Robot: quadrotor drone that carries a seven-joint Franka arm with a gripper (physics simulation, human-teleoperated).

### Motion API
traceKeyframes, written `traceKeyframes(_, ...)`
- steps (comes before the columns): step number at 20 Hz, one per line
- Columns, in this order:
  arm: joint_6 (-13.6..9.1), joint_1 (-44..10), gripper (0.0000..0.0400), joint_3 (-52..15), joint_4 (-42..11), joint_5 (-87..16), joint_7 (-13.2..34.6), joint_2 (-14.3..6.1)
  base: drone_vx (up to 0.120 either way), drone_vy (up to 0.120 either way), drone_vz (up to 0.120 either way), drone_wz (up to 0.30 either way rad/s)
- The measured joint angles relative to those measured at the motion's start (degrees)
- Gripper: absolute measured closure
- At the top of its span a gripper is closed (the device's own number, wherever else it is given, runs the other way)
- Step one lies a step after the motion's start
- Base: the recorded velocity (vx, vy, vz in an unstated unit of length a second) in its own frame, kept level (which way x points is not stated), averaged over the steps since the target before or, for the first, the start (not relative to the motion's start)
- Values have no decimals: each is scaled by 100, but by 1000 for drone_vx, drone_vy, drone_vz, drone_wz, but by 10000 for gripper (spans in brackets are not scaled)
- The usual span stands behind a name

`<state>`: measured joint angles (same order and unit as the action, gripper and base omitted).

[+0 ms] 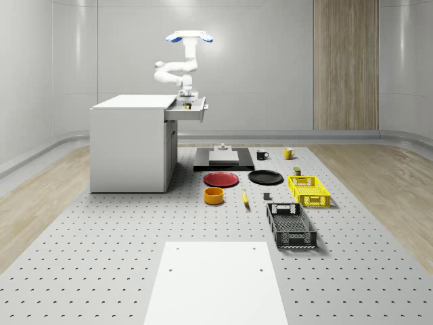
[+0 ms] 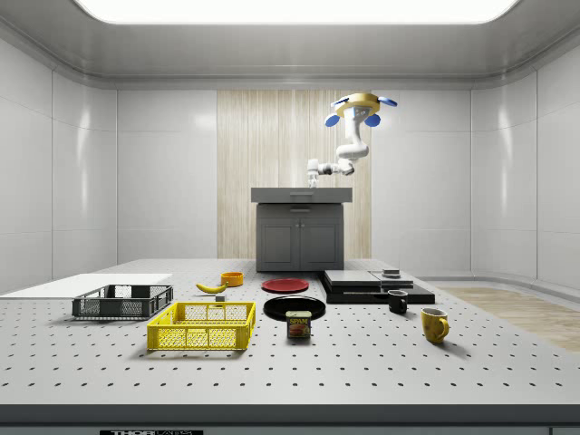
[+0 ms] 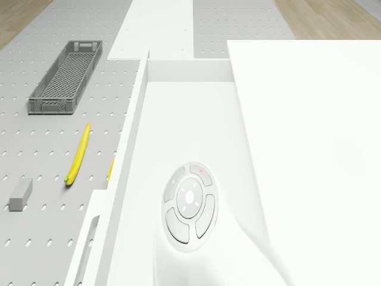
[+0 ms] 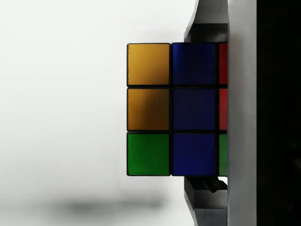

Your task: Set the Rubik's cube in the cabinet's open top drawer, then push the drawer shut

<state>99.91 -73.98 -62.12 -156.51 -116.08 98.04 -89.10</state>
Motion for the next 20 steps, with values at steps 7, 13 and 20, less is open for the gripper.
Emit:
traceKeyframes(7,-155,99,8,-174,-98,131,-35,54,0,0,0,0)
traceKeyframes(13,-388,242,2,-618,-293,527,-61,63,-27,20,113,0)
traceKeyframes(20,-532,314,0,-919,-397,799,-70,75,-120,120,120,0)
